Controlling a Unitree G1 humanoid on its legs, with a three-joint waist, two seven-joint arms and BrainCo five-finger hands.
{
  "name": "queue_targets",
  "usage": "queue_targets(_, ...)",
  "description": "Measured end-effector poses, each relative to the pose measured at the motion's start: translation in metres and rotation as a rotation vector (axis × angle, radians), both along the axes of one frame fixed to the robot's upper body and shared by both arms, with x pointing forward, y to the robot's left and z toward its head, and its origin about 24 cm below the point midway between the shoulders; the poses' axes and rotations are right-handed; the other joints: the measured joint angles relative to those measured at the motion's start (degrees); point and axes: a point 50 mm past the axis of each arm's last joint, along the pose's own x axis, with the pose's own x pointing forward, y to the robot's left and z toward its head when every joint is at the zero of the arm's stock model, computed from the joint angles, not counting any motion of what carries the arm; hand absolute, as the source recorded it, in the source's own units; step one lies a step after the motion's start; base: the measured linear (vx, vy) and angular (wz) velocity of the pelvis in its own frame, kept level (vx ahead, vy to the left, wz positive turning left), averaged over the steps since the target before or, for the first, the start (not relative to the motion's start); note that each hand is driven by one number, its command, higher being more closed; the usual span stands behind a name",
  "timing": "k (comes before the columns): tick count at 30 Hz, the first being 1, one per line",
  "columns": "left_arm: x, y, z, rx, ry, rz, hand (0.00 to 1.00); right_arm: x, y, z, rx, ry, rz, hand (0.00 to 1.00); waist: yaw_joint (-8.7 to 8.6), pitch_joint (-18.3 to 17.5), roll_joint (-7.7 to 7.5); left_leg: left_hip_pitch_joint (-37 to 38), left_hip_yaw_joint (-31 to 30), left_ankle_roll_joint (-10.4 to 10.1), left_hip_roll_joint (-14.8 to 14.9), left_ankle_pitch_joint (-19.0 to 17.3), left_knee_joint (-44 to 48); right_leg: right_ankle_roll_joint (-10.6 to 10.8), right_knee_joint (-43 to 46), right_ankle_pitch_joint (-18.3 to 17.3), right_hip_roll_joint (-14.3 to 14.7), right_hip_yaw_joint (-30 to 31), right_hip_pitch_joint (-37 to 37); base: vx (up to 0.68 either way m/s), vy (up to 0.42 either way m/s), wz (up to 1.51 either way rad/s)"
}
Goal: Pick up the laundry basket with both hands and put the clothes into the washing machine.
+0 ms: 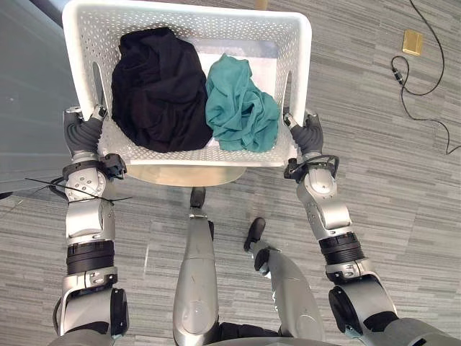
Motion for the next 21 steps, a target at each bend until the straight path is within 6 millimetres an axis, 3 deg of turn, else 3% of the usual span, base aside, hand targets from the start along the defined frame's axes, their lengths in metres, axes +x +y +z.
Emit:
queue_targets(10, 0.008, 0.005, -0.005, -0.013, 0.054, -0.001, 1.0, 0.007, 0.004, -0.009, 0.011, 0.059, 0.025, 1.0, 2.57, 0.07, -0.18, -1.41, -1.03, -0.87, 0.91, 1.11, -1.17, -0.02, 0.26, 0.63, 1.11, -0.19, -1.61, 0.0, -0.015, 0.01)
queue_targets(11, 0.008, 0.006, -0.004, -0.007, 0.054, 0.003, 1.0, 0.009, 0.005, -0.008, 0.002, 0.061, 0.03, 0.0, 2.58, 0.08, -0.2, -1.81, -1.2, -0.95, 0.95, 1.21, -1.09, -0.02, 0.25, 0.63, 1.32, -0.32, -1.77, 0.0, -0.021, 0.07)
queue_targets(12, 0.007, 0.007, -0.003, 0.001, 0.055, 0.008, 0.0, 0.011, 0.005, -0.008, 0.005, 0.068, 0.039, 0.0, 2.49, 0.23, -0.49, -1.97, -1.51, -1.05, 1.04, 1.28, -0.98, -0.03, 0.26, 0.63, 1.55, -0.33, -1.8, 0.0, -0.02, 0.05)
queue_targets(21, 0.0, 0.032, 0.004, -0.043, 0.03, 0.124, 0.0, 0.011, 0.009, -0.007, 0.064, 0.072, 0.135, 0.0, 2.49, 0.48, -1.09, -2.13, -1.99, -1.59, 1.56, 2.23, -1.9, -0.04, 0.49, 0.63, 2.09, -0.37, -2.23, -0.01, -0.014, 0.01)
